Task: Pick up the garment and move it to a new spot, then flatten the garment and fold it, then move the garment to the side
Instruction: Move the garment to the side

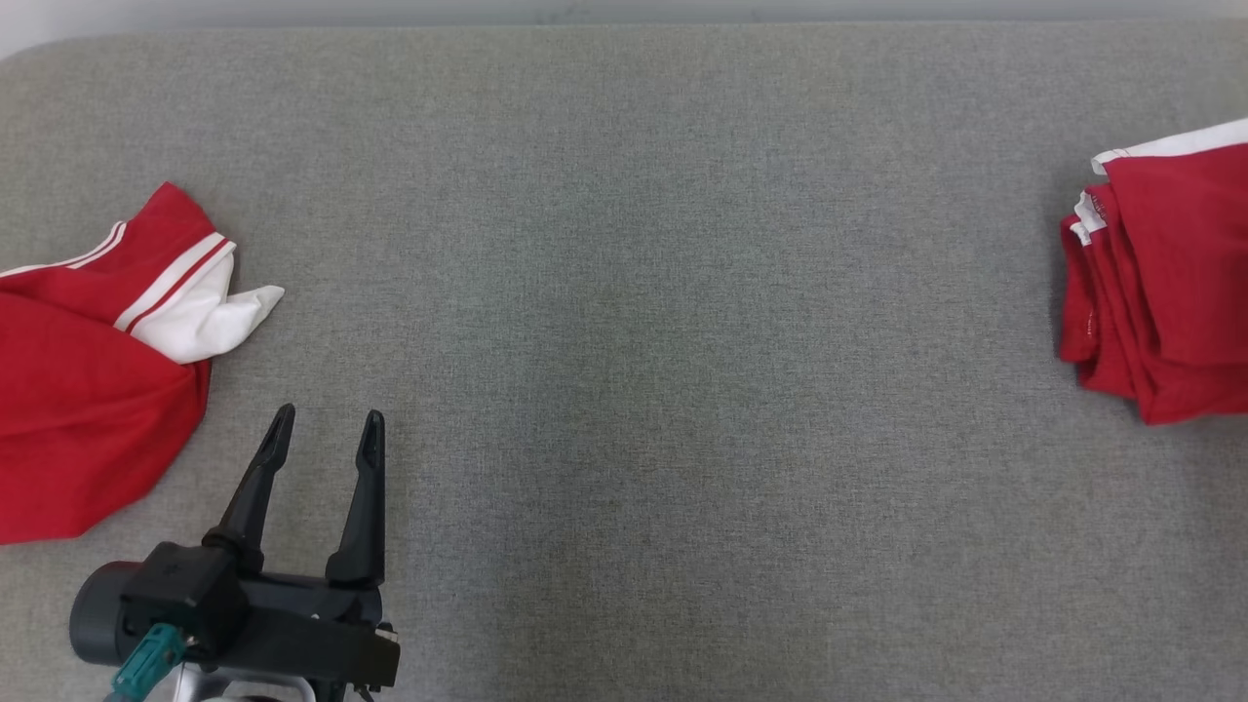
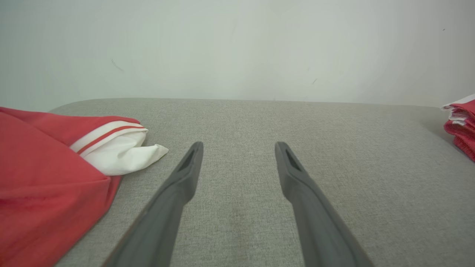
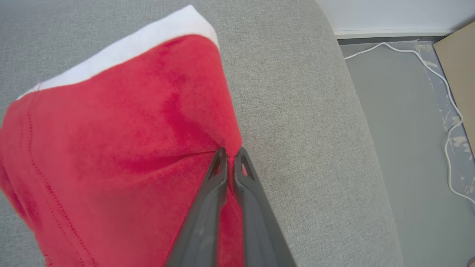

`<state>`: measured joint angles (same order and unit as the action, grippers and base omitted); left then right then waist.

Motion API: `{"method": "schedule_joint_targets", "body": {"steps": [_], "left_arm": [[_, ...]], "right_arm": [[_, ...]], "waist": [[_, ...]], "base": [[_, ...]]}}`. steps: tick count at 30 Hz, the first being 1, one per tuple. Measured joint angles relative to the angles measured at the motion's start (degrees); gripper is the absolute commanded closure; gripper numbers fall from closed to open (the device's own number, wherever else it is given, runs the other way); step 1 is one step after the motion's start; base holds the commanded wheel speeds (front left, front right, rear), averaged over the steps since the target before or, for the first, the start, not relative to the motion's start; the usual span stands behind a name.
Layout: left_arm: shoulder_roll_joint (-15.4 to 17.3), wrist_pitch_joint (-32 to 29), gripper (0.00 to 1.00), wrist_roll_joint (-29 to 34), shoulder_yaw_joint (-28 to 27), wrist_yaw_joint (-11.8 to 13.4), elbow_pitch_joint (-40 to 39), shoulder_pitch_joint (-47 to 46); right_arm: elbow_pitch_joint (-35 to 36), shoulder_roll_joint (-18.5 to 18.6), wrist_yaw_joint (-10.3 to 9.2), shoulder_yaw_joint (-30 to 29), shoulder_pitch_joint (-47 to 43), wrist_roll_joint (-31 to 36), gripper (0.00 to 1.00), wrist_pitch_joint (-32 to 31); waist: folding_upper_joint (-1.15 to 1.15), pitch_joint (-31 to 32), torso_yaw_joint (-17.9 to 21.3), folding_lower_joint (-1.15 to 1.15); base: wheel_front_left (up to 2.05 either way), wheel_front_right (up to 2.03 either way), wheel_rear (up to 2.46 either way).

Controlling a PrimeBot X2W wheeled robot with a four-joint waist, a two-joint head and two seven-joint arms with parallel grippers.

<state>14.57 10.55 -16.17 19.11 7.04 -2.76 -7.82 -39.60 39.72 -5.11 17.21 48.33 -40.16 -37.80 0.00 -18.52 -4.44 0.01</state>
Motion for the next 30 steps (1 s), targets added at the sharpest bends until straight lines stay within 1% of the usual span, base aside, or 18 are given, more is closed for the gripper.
{"method": "schedule_joint_targets", "body": {"steps": [4,9,17,19,20,21,30], "left_arm": [[0.01,-0.01,0.00,0.00,-0.04,-0.01,0.02,-0.01],[0.00,-0.03,0.00,-0.01,-0.10,-0.01,0.10,-0.08],[-0.07,-0.44,0.00,-0.09,-0.08,-0.01,0.16,-0.13],[-0.07,-0.44,0.00,-0.12,-0.08,-0.01,0.30,-0.28],[-0.07,-0.45,0.00,-0.18,-0.08,-0.01,0.37,-0.52],[-0.07,-0.45,0.00,-0.19,-0.08,-0.01,0.40,-0.75],[-0.29,-0.44,0.00,-0.35,-0.11,-0.01,1.64,-0.76]], "right_arm": [[-0.42,0.38,0.00,0.07,1.62,0.83,1.00,0.00],[-1.15,2.20,-0.01,0.08,2.03,1.49,1.00,0.01],[-2.29,2.26,-0.01,0.40,2.72,1.74,1.00,0.04],[-2.83,2.16,-0.26,0.68,2.72,2.24,1.00,0.00],[-3.00,2.15,-0.44,0.99,2.72,2.63,0.57,-0.01],[-3.09,2.16,-0.44,1.22,2.72,2.96,0.00,0.01],[-4.90,1.98,-0.48,2.12,3.86,4.00,0.00,0.24]], "waist": [[0.00,-0.12,-0.16,0.00],[0.00,-0.19,-0.38,-0.01],[0.00,-0.36,-0.69,-0.01],[0.00,-0.34,-0.80,-0.01],[0.00,-0.30,-0.84,0.00],[0.00,-0.26,-0.89,-0.01],[0.00,1.17,-0.92,-0.01]], "base": [[0.00,0.00,0.00],[0.00,0.00,0.00],[0.00,0.00,0.00],[0.00,0.00,0.00],[0.00,0.00,0.00],[0.00,0.00,0.00],[0.00,0.00,0.00]]}}
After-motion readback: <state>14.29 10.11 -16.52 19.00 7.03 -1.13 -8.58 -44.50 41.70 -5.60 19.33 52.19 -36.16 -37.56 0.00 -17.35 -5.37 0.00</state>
